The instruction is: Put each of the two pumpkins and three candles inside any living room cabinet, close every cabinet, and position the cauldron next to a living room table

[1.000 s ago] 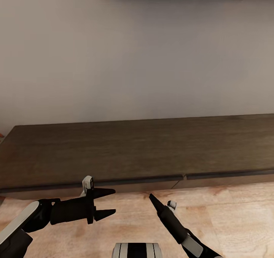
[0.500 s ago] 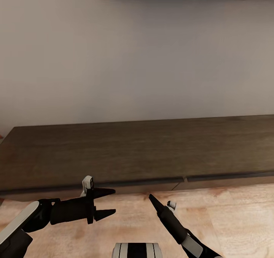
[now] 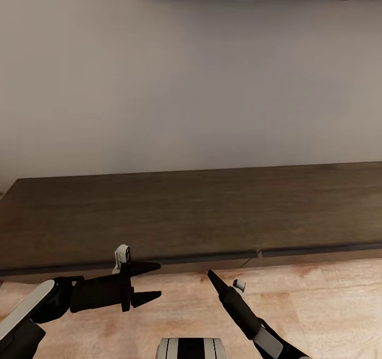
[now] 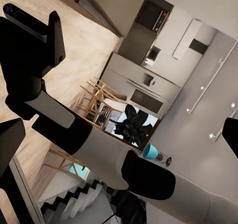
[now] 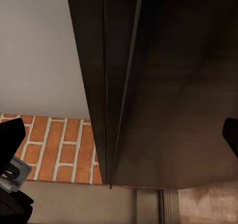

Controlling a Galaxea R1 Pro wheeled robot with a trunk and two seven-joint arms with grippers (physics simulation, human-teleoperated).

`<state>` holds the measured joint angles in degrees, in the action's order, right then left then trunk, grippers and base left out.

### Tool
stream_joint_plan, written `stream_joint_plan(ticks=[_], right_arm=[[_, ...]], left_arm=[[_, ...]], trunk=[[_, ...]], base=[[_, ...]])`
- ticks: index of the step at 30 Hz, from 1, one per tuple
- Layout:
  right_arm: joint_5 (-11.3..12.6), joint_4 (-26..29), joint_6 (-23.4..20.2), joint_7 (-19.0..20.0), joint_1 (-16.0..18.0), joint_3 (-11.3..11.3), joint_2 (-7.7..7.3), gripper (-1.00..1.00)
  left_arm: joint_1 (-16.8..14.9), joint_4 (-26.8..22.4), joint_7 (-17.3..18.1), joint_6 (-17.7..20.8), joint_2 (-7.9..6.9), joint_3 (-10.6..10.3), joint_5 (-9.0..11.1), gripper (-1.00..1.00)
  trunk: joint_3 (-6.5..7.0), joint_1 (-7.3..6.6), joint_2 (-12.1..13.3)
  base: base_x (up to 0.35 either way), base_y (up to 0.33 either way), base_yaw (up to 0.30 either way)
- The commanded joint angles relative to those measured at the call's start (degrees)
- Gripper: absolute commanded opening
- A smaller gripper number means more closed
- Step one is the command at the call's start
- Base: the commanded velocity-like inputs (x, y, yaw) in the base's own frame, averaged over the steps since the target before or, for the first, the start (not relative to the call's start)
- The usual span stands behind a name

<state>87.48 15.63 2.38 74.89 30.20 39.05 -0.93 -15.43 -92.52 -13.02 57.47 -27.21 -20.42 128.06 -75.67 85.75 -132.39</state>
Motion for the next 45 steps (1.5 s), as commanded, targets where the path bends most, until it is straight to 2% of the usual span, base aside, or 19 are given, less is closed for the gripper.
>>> stream_joint_plan(ticks=[1,45], right_arm=[[0.5,0.0,0.2,0.1,0.0,0.5,-0.04,1.00],[0.7,-0.4,-0.1,-0.9,0.0,0.2,0.05,1.00]], left_arm=[[0.0,0.0,-0.5,0.0,-0.04,0.0,0.6,1.00],[0.0,0.1,-0.5,0.0,-0.04,0.1,0.6,1.00]], trunk=[[-0.04,-0.01,0.0],[-0.04,-0.01,0.0]], base=[[0.003,0.000,0.000],[0.031,0.000,0.000]])
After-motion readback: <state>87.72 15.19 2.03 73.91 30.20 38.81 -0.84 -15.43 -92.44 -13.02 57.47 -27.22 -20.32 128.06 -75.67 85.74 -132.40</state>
